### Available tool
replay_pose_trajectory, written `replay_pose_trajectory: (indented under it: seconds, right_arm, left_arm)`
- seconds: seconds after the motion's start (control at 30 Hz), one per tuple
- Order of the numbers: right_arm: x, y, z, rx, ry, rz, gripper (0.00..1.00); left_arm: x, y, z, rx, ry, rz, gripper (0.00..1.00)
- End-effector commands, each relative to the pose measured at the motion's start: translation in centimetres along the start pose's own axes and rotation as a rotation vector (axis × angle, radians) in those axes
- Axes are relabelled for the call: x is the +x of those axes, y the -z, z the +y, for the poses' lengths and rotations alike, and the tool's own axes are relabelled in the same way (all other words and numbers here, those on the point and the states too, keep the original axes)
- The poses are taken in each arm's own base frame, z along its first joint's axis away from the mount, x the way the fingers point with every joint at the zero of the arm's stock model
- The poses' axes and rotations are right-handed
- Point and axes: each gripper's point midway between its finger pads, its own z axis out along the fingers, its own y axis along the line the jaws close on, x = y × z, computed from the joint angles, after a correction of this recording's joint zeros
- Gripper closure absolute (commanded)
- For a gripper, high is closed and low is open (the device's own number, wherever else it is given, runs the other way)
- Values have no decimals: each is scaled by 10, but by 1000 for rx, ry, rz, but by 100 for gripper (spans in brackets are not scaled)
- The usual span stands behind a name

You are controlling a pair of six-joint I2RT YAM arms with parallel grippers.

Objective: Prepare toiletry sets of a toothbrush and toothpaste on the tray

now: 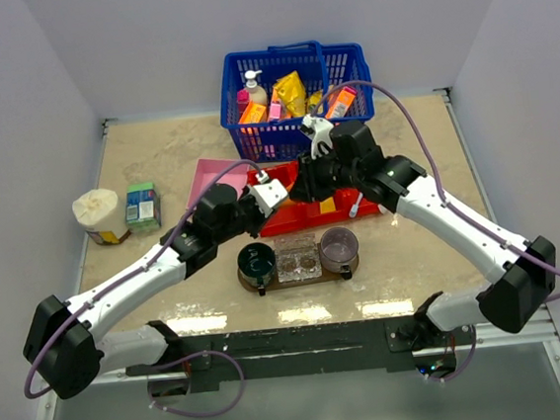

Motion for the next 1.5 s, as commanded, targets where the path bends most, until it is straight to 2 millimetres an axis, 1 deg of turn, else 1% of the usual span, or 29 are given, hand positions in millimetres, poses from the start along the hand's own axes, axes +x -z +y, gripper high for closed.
replay_pose_trajectory:
  seconds: [0.0, 0.03, 0.17, 0.23, 0.27, 0.3, 0.37, 0.4, 0.43, 0.47, 0.53, 0.57, 0.67, 0.77, 0.8, 0.87, 0.97, 1.0, 1.03, 1.07, 1.13, 1.17, 1.23, 1.27, 1.33, 1.37, 1.4, 1.43, 1.47]
  right_arm:
    - [-11, -4, 11, -45, 5, -38, 77]
    - [-10, -5, 10, -42, 3, -35, 80]
    - [-9, -6, 13, -59, 3, -35, 100]
    - [-10, -5, 14, -65, 3, -40, 100]
    - [-11, -5, 14, -66, 7, -43, 100]
    - [-13, -3, 15, -66, 8, -49, 100]
    - [-15, -1, 16, -70, 14, -57, 100]
    - [-17, 0, 16, -71, 15, -63, 100]
    - [-20, 3, 17, -66, 17, -73, 100]
    - [-21, 4, 17, -65, 23, -78, 100]
    - [-25, 8, 18, -63, 36, -90, 100]
    - [-25, 8, 18, -58, 47, -92, 100]
    - [-30, 14, 15, -32, 59, -102, 100]
    - [-34, 20, 15, -17, 71, -108, 100]
    - [-35, 22, 13, 0, 74, -111, 100]
    - [-39, 26, 10, 22, 85, -118, 100]
    - [-41, 32, 3, 74, 93, -119, 100]
    - [-42, 35, -3, 111, 89, -119, 100]
    - [-43, 38, -6, 133, 93, -121, 100]
    - [-46, 42, -6, 145, 97, -127, 100]
    - [-41, 46, -11, 177, 96, -94, 100]
    - [-44, 51, -10, 182, 99, -96, 100]
    - [-37, 56, -10, 191, 97, -60, 100]
    - [-40, 61, -7, 190, 99, -62, 100]
    - [-32, 68, -6, 202, 101, -18, 100]
    - [-37, 72, -5, 209, 105, -22, 100]
    - [-29, 76, -5, 221, 102, 19, 100]
    - [-27, 78, -4, 229, 106, 39, 100]
    - [-31, 81, -4, 245, 107, 41, 100]
  left_arm:
    - [-36, 4, 12, -44, 12, -98, 100]
    - [-36, 4, 12, -41, 13, -99, 100]
    - [-39, 5, 10, -33, 11, -114, 100]
    - [-39, 5, 10, -31, 17, -115, 100]
    - [-40, 5, 10, -32, 20, -116, 97]
    - [-40, 6, 9, -25, 18, -116, 88]
    - [-41, 7, 7, -14, 16, -120, 75]
    - [-44, 8, 6, -6, 14, -130, 62]
    - [-45, 9, 5, -4, 13, -137, 57]
    - [-48, 12, 5, -1, 6, -150, 45]
    - [-50, 15, 3, 9, -5, -164, 35]
    - [-54, 18, -1, 31, -11, -185, 27]
    - [-61, 24, -5, 66, -14, -219, 21]
    - [-65, 27, -3, 82, 5, -244, 19]
    - [-67, 29, 3, 73, 16, -256, 18]
    - [-72, 33, 6, 85, 54, -284, 16]
    - [-74, 40, 35, 8, 146, -320, 12]
    - [-72, 44, 50, -36, 170, -330, 11]
    - [-73, 48, 57, -62, 203, -341, 10]
    - [-69, 52, 74, -138, 227, -339, 7]
    - [-64, 57, 88, -213, 289, -336, 5]
    - [-57, 60, 102, -284, 310, -322, 3]
    - [-49, 64, 112, -353, 334, -293, 2]
    - [-44, 66, 121, -410, 344, -273, 2]
    - [-40, 69, 126, -443, 347, -242, 2]
    - [-35, 72, 133, -491, 349, -225, 2]
    - [-33, 74, 134, -503, 346, -215, 2]
    - [-31, 75, 136, -514, 338, -207, 2]
    - [-29, 76, 138, -532, 337, -198, 2]
